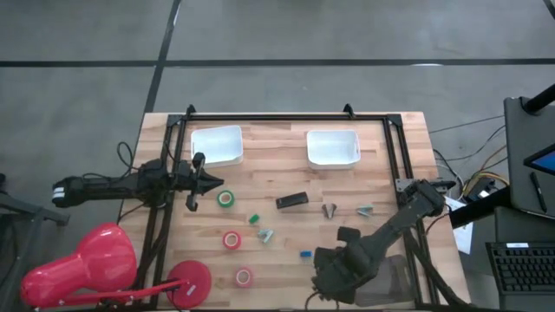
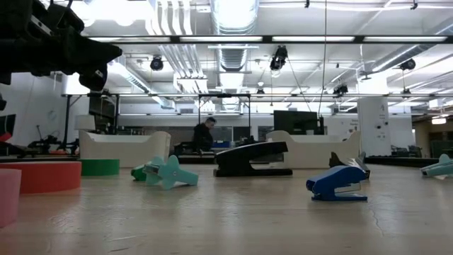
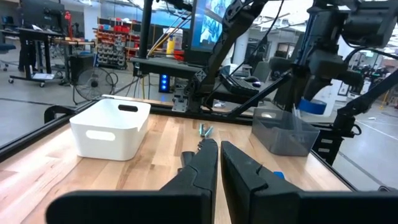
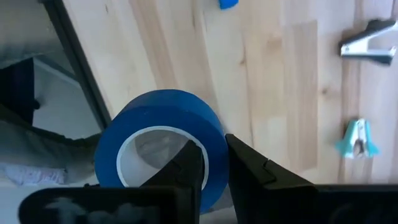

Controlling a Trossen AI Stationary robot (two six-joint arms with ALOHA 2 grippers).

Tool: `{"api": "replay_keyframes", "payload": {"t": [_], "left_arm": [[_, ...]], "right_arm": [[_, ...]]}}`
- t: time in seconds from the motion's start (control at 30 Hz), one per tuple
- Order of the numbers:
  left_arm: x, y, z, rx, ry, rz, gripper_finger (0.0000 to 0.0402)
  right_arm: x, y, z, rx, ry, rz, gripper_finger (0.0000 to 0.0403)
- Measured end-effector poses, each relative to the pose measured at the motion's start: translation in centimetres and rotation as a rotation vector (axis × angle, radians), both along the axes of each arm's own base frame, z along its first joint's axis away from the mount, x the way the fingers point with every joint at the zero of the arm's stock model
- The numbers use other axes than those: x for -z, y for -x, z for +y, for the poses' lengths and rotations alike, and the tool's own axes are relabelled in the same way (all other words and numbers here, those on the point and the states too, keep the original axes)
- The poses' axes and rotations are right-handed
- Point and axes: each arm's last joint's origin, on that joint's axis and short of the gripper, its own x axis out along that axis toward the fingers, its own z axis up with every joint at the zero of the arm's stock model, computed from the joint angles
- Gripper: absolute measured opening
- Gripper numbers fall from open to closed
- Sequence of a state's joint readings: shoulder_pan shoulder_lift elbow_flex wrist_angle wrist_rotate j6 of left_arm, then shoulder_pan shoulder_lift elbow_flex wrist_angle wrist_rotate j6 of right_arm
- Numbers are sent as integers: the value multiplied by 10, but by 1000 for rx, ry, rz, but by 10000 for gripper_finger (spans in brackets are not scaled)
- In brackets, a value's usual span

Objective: Pick and place Stapler, Stapler remover, tape
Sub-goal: Put the blue tape into the black bin

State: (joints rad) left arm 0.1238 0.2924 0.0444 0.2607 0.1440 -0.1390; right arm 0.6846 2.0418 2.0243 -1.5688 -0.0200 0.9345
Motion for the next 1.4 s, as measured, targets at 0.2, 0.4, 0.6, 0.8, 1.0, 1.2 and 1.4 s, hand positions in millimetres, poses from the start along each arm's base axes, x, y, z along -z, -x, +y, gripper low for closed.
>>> {"api": "replay_keyframes", "payload": {"t": [0.2,0.4,0.6,0.8,1.0,1.2,1.4], "left_arm": [[0,0,0,0,0,1,23],[0,0,0,0,0,1,23],[0,0,0,0,0,1,23],[0,0,0,0,0,1,23],[0,0,0,0,0,1,23],[0,0,0,0,0,3,23],[1,0,0,0,1,10,23]], "right_arm": [[5,20,21,22,36,-1,54],[13,39,37,65,80,-1,54],[26,55,45,113,128,29,54],[43,70,46,128,190,73,54],[47,88,37,173,217,85,54],[50,100,24,239,107,10,54],[71,112,13,278,48,-24,54]]}}
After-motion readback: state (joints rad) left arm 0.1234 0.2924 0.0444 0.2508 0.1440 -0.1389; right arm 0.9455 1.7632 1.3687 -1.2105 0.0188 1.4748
